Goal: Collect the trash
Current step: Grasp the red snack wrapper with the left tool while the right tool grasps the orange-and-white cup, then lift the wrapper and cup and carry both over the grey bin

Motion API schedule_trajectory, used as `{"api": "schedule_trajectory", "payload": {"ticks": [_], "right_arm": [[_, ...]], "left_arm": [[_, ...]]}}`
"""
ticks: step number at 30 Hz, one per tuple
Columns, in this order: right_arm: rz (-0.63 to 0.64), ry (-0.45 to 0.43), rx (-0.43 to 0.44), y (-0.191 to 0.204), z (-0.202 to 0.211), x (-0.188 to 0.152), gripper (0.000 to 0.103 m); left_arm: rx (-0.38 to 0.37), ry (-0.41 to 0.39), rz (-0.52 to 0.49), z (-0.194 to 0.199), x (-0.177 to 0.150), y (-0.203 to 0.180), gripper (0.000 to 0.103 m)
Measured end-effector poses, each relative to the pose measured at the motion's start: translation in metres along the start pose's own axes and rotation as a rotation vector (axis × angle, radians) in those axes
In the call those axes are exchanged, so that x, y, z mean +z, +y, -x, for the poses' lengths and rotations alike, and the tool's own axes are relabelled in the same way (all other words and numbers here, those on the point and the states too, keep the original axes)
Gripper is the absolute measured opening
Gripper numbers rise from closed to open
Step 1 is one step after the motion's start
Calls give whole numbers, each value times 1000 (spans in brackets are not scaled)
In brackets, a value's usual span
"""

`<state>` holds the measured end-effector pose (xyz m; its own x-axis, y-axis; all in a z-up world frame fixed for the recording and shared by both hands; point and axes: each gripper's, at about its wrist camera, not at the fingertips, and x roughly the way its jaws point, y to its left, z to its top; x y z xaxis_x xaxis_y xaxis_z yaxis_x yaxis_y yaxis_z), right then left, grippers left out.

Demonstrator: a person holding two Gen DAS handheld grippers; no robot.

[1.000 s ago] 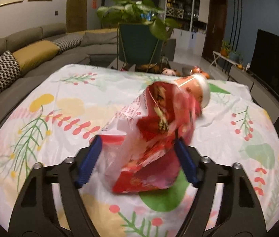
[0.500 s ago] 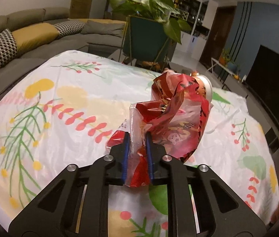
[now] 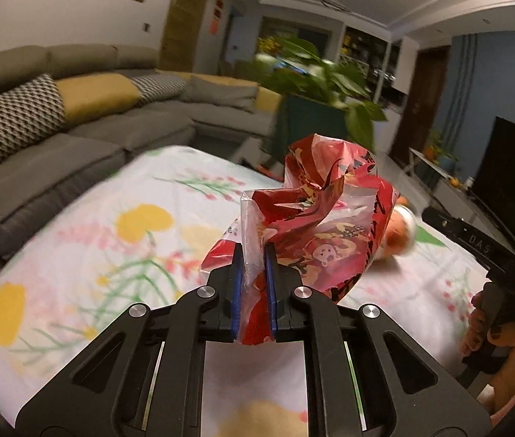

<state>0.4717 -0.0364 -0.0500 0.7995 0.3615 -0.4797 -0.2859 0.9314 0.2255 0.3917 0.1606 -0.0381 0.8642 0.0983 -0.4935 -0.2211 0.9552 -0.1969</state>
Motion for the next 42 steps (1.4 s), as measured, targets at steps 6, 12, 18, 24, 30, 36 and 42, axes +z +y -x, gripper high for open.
{"api": "schedule_trajectory", "payload": {"ticks": [6,12,18,24,30,36,42], "right_arm": [[26,60,27,1,-22,-2,57],[27,106,97,4,-23,-8,36],[77,154,188,17,-16,-19,19],[124,156,223,32,3,-31,4],[139,111,198,39,36,-40,4],[130,58,188,39,92,-48,3],[118,9,173,30,157,-62,3]], "left_arm": [[67,-21,11,-7,-2,2,11],[73,-12,15,-10,-4,6,11],[77,-4,19,-12,-5,8,11],[79,-1,19,-11,-6,7,11],[66,-7,20,3,-9,7,11],[54,-28,-12,34,-17,-8,11],[19,-48,-52,74,-28,-34,11]]}}
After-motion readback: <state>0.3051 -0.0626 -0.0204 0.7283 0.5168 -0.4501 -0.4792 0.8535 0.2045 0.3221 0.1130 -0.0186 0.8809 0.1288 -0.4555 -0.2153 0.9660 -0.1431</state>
